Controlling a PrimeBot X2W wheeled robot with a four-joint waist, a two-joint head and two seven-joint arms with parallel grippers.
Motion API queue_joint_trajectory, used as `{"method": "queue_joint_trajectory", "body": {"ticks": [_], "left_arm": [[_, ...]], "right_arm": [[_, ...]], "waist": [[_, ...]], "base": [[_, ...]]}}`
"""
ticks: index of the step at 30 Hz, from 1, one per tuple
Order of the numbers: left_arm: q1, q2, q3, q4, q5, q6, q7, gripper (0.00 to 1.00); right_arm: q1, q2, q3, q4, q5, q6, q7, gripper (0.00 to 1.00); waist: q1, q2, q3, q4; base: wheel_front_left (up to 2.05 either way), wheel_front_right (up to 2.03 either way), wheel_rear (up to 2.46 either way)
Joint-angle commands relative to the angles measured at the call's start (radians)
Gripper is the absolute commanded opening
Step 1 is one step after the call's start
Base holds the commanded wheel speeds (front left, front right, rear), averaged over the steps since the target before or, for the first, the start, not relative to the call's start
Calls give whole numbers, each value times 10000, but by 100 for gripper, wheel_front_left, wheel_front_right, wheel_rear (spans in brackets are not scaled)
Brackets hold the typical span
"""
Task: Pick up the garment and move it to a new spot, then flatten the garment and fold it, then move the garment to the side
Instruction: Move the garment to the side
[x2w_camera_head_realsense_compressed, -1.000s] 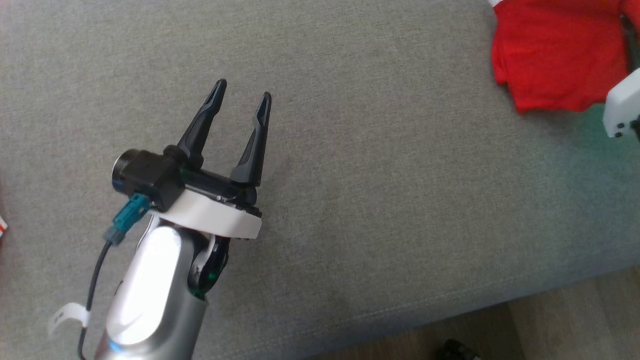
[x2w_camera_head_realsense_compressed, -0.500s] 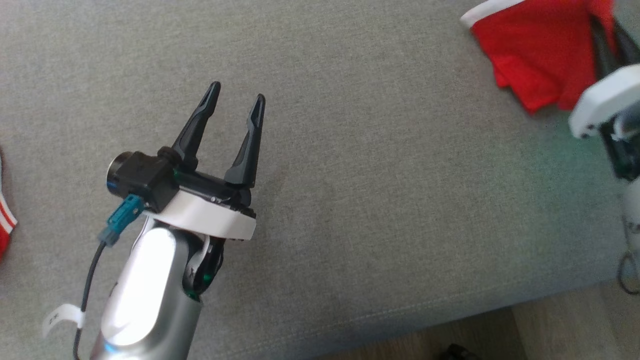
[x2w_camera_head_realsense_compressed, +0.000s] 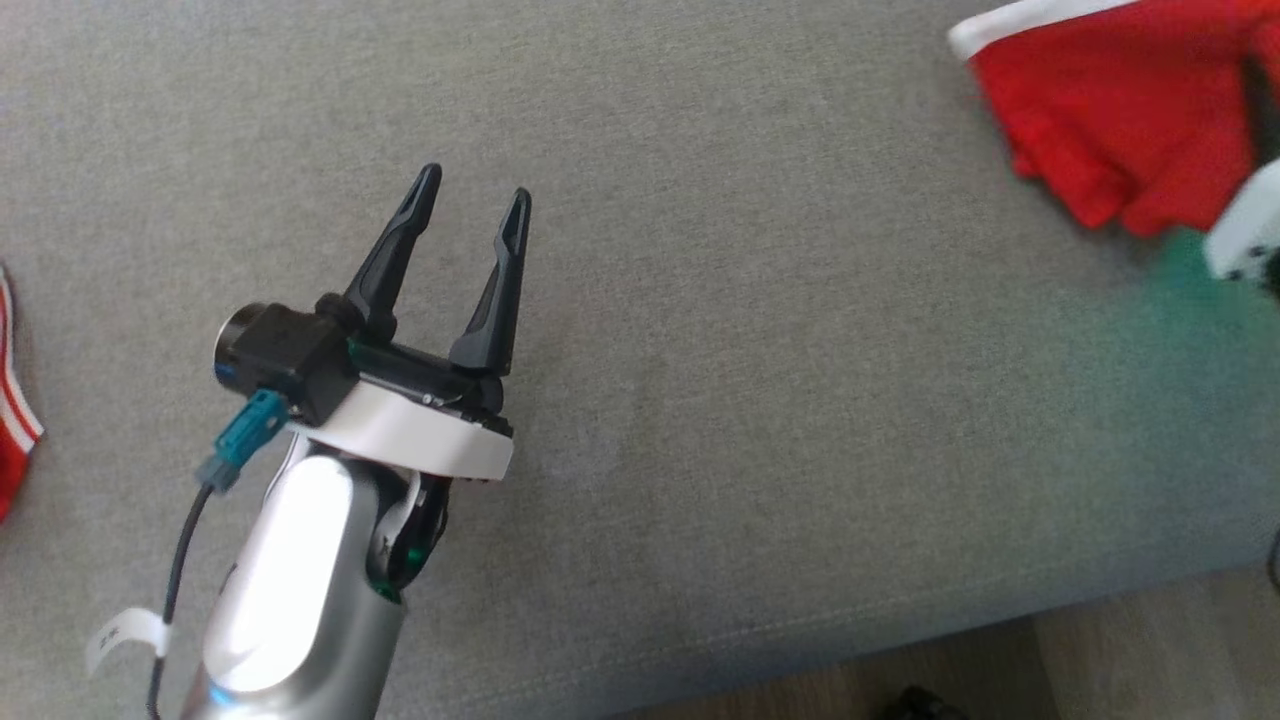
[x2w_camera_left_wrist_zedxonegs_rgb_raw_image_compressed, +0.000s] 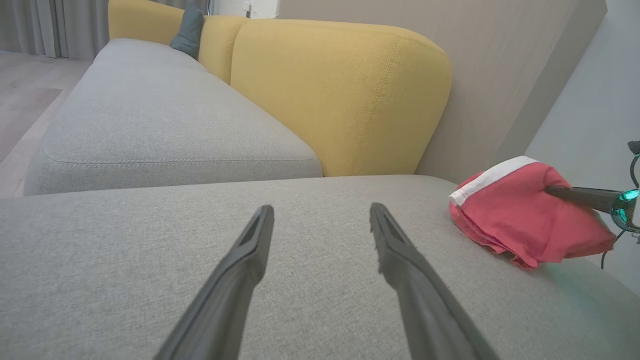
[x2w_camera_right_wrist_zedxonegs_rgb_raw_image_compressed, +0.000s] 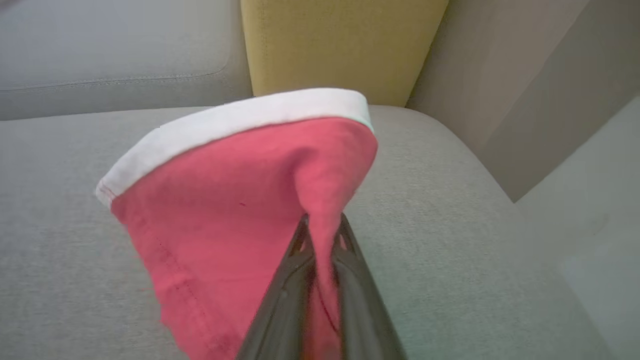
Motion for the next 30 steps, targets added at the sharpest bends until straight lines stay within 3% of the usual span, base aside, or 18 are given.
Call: {"method": "queue_joint_trajectory", "body": {"ticks": [1, 7, 12, 18, 23, 30], "left_arm": [[-92, 97, 304, -376, -68, -61, -51, 100], [-51, 109, 337, -320, -102, -61, -51, 100], [62, 90, 494, -271, -103, -61, -51, 100], [103, 28, 497, -262, -104, -61, -51, 100], [67, 25, 425, -309, -81, -61, -51, 100], [-17, 198, 430, -341, -93, -61, -51, 100]], "right_arm": [[69, -170, -92, -279, -85, 65, -43, 0], [70, 636, 235, -1016, 632, 65, 68, 0], [151, 1424, 647, -2420, 2287, 65, 1001, 0], [485, 1838, -129, -3085, 3414, 65, 2246, 0], [839, 1354, -689, -2264, 2400, 65, 2682, 0], [603, 401, -651, -1067, 249, 65, 1295, 0]], "waist": [[0, 0, 26, 44], [0, 0, -55, 127], [0, 0, -242, 47], [0, 0, -271, 44], [0, 0, -85, 145], [0, 0, 99, 294]], "base": [[0, 0, 0], [0, 0, 0], [0, 0, 0], [0, 0, 0], [0, 0, 0], [0, 0, 0]]}}
